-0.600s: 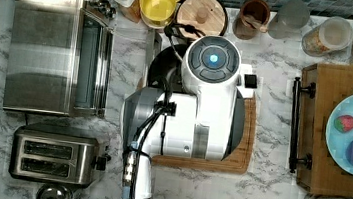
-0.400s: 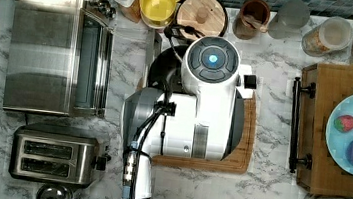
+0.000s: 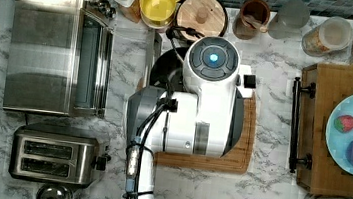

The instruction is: Put the bowl in the oven.

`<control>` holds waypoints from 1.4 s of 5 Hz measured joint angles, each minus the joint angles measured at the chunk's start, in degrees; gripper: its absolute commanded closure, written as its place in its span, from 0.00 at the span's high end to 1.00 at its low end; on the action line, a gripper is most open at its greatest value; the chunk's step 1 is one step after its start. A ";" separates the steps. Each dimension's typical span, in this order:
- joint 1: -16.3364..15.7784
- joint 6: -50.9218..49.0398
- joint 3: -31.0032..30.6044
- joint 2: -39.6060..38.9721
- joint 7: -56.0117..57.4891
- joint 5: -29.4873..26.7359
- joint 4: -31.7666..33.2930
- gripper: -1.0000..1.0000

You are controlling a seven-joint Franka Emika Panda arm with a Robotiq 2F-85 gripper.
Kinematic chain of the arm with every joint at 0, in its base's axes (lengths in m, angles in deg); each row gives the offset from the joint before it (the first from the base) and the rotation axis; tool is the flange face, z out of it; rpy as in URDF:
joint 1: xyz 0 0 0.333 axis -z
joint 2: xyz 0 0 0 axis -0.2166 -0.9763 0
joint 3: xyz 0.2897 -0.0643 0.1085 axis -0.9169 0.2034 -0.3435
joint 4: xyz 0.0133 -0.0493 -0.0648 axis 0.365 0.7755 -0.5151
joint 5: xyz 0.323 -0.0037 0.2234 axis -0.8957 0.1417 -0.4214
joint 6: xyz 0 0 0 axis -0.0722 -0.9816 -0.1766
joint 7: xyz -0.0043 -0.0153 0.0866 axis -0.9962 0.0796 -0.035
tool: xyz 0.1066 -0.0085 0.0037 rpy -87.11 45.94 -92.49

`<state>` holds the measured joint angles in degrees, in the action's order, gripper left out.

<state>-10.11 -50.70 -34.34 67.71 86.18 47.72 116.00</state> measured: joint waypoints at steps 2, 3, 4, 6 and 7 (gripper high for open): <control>-0.07 8.02 -0.03 -3.64 3.50 -3.83 0.00 0.00; -0.10 8.21 -0.67 -5.28 9.34 -3.88 0.00 0.00; -0.10 9.46 -1.45 -6.47 17.22 -5.81 0.06 0.00; -0.59 16.02 -3.52 -9.92 19.02 -5.97 -0.50 0.00; -0.98 16.41 -5.36 -13.29 19.02 -5.97 -1.51 0.00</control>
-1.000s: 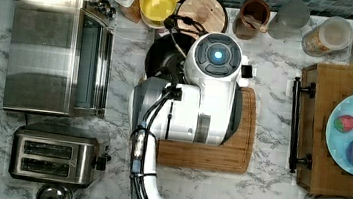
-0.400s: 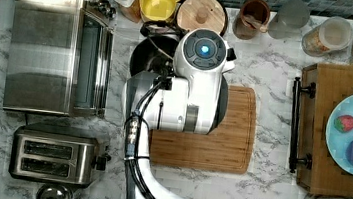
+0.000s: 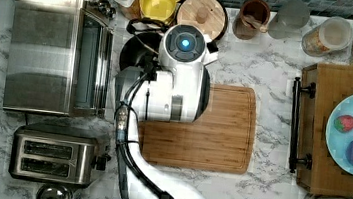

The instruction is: Put the bowl in the oven.

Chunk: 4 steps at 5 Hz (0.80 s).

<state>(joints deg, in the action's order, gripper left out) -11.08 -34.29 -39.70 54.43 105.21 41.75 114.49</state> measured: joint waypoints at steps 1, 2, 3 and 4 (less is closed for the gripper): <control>-0.43 0.00 -2.10 -3.27 0.80 -0.42 -1.12 0.00; -0.46 0.95 -4.64 -5.02 2.99 -4.14 -1.18 0.00; -0.43 4.84 -7.30 -5.25 3.50 -5.87 -0.90 0.00; -1.58 7.11 -8.11 -5.25 3.50 -5.65 -1.45 0.00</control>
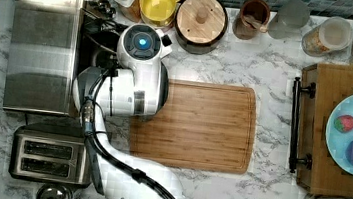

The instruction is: Put the bowl in the oven.

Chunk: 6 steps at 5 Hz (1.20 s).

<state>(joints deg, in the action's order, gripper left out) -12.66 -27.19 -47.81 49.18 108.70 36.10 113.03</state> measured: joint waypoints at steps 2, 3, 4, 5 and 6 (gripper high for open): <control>-3.10 -2.63 -0.03 -4.85 -0.42 1.25 -6.88 0.00; -4.33 -2.55 0.15 -8.78 -1.45 1.25 -10.24 0.00; -4.45 0.76 -0.11 -10.91 -1.75 -1.48 -10.18 0.00; -4.40 1.71 -0.11 -11.41 -1.75 -1.71 -9.85 0.00; -4.24 1.68 -0.39 -11.50 -1.75 -2.74 -9.85 0.00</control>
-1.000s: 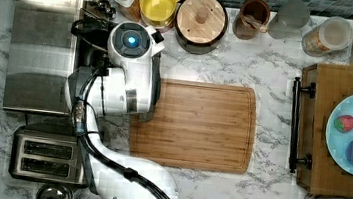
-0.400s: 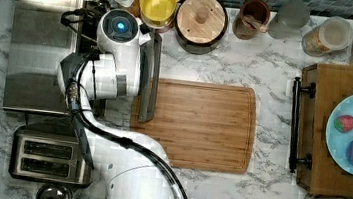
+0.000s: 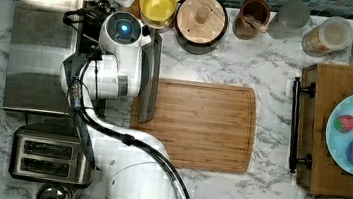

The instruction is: Put the bowl in the oven.

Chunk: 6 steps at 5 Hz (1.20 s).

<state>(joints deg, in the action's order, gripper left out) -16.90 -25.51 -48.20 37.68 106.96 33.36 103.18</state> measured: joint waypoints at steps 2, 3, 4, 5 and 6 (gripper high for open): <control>0.01 0.64 -2.01 -1.73 -0.03 -0.57 -0.39 0.00; -1.08 0.98 -2.15 -3.22 -0.71 -0.40 -0.45 0.00; -1.98 3.27 -1.29 -3.19 -0.87 -0.36 -0.56 0.50; -2.68 4.70 -0.38 -3.19 -3.40 -0.36 -0.95 0.50; -2.70 4.73 -0.04 -3.16 -4.95 -0.52 -1.23 0.50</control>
<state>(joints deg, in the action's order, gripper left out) -19.60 -20.78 -48.24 34.52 102.00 32.84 101.95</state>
